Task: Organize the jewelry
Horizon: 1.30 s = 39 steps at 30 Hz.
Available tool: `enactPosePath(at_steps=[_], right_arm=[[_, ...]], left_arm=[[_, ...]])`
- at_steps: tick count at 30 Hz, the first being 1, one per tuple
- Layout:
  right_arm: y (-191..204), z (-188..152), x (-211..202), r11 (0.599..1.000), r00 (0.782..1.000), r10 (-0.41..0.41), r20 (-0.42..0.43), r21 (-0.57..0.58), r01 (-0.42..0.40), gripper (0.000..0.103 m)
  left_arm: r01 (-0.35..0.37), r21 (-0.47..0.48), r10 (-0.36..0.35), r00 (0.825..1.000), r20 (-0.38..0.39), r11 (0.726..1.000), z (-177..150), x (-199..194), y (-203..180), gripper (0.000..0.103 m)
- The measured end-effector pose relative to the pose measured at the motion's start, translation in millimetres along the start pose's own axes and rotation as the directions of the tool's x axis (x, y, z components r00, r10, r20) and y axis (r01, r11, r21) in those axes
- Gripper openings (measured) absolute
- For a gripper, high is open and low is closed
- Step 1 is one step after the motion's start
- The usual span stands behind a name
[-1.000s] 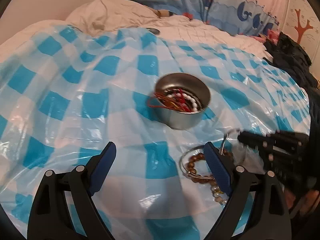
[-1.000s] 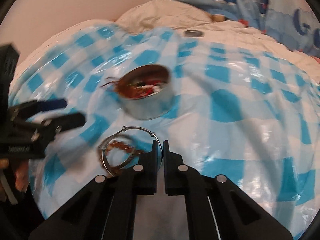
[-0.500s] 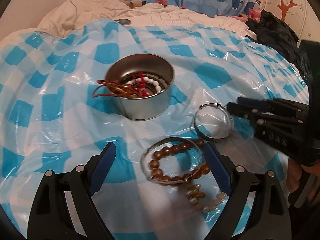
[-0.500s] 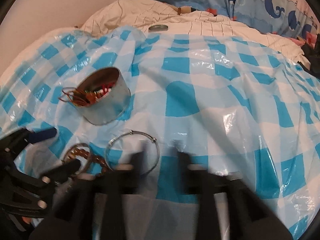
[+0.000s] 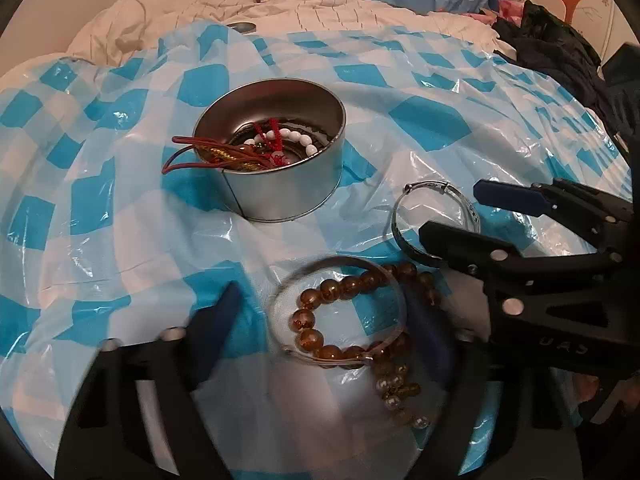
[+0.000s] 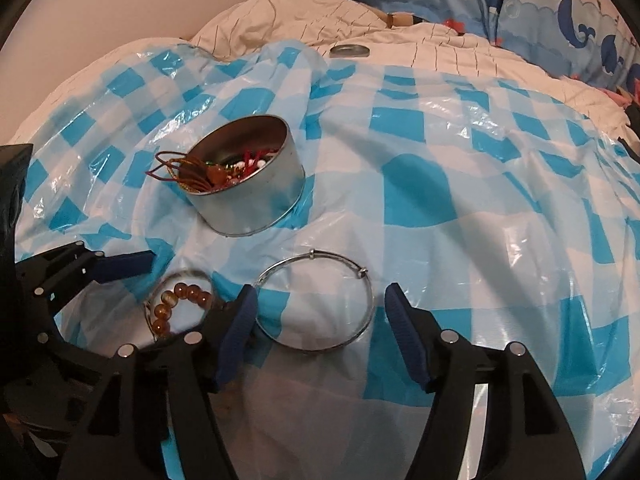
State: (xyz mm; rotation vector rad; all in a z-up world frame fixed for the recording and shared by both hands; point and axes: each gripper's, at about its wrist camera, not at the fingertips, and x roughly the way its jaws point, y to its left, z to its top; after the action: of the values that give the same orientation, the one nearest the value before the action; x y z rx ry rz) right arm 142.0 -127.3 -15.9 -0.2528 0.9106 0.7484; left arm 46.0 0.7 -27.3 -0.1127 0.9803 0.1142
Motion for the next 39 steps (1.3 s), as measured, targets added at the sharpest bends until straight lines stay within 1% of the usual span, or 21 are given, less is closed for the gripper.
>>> enactPosePath(at_steps=[1,2,3,4,5,7,8,10,11,13,14,15,18,21,26,27,28,29,30,34,39], right_arm=[[-0.7,-0.1,1.2,1.0,1.0,0.0,-0.005,0.003,0.0,0.064],[-2.0,-0.3,2.2,1.0,1.0,0.003,-0.01,0.01,-0.003,0.064],[-3.2,-0.4,2.9,1.0,1.0,0.004,-0.016,0.017,-0.004,0.064],[-3.7,-0.6,4.3,1.0,1.0,-0.002,-0.028,0.015,0.003,0.06],[-2.8,-1.6,6.3,1.0,0.999,-0.011,-0.039,0.004,0.011,0.054],[-2.0,-2.4,7.8,1.0,0.999,-0.008,-0.047,0.002,0.008,0.053],[-1.4,-2.1,6.9,1.0,0.999,-0.006,-0.043,-0.002,0.006,0.053],[-0.9,-1.7,5.4,1.0,0.999,0.0,-0.035,-0.002,0.0,0.058],[-0.2,-1.7,4.2,1.0,1.0,-0.004,-0.029,-0.003,0.004,0.065],[0.1,-1.3,2.0,1.0,1.0,-0.012,-0.017,-0.004,0.011,0.072],[-0.2,-0.8,0.6,1.0,1.0,-0.005,-0.012,-0.001,0.005,0.074],[-0.4,-0.6,-0.4,1.0,1.0,0.003,-0.008,0.002,-0.003,0.074],[1.6,-0.8,2.4,1.0,1.0,0.014,-0.023,-0.004,-0.014,0.074],[5.5,-3.6,8.5,1.0,0.999,-0.008,-0.05,-0.029,0.006,0.074],[7.1,-5.8,11.6,0.999,0.998,-0.018,-0.062,-0.043,0.015,0.074],[6.6,-5.7,11.5,0.999,0.998,-0.014,-0.062,-0.043,0.012,0.068],[6.3,-5.1,10.6,0.999,0.998,0.008,-0.064,-0.038,-0.01,0.065],[6.3,-4.7,9.9,0.999,0.998,0.012,-0.065,-0.035,-0.014,0.065],[6.1,-4.3,8.8,0.999,0.998,0.006,-0.06,-0.037,-0.008,0.065],[-0.4,-2.6,6.1,1.0,0.999,-0.004,-0.049,-0.012,0.004,0.065],[-7.8,-0.1,-0.6,0.999,0.999,-0.038,-0.026,0.013,0.038,0.065]], left_arm=[[0.002,0.006,-0.002,1.0,-0.002,1.0,0.0,-1.1,0.6,0.06],[0.026,0.013,-0.026,1.0,-0.003,1.0,0.1,-2.6,0.4,0.05],[0.058,0.014,-0.058,0.998,-0.012,0.998,-0.1,-2.9,-1.0,0.036],[0.072,0.012,-0.071,0.997,-0.015,0.997,0.0,-3.6,-2.5,0.033],[0.07,0.02,-0.069,0.998,-0.009,0.997,-0.2,-5.4,-4.4,0.031],[0.066,0.04,-0.065,0.998,-0.014,0.997,-0.3,-7.0,-6.2,0.031],[0.073,0.036,-0.072,0.997,-0.017,0.997,-0.3,-7.1,-5.5,0.032],[0.082,0.02,-0.081,0.996,-0.021,0.996,-1.1,-7.7,-0.5,0.039],[0.072,0.014,-0.072,0.997,-0.017,0.997,-1.4,-8.0,1.2,0.049],[0.069,-0.003,-0.069,0.998,0.002,0.998,-0.9,-12.0,7.4,0.055],[0.066,-0.01,-0.066,0.998,0.008,0.998,-0.6,-13.8,9.8,0.061],[0.056,-0.019,-0.055,0.998,0.021,0.998,0.2,-16.3,13.1,0.07],[0.045,-0.024,-0.045,0.999,0.022,0.999,0.9,-14.7,19.5,0.08],[0.065,-0.038,-0.067,0.997,-0.026,0.997,-2.5,-4.6,22.7,0.082],[0.069,-0.048,-0.071,0.996,-0.045,0.996,-4.5,0.3,25.1,0.084],[0.067,-0.045,-0.069,0.997,-0.044,0.997,-4.2,0.6,24.4,0.084],[0.065,-0.039,-0.067,0.997,-0.038,0.997,-4.3,-0.1,23.1,0.082],[0.071,-0.032,-0.072,0.997,-0.029,0.997,-4.5,-2.1,22.1,0.076],[0.074,-0.022,-0.075,0.997,-0.018,0.997,-3.7,-5.5,20.3,0.073],[0.056,0.01,-0.057,0.997,0.043,0.998,1.9,-19.4,18.9,0.073],[0.117,0.02,-0.118,0.99,0.073,0.993,8.9,-17.6,14.4,0.08]])
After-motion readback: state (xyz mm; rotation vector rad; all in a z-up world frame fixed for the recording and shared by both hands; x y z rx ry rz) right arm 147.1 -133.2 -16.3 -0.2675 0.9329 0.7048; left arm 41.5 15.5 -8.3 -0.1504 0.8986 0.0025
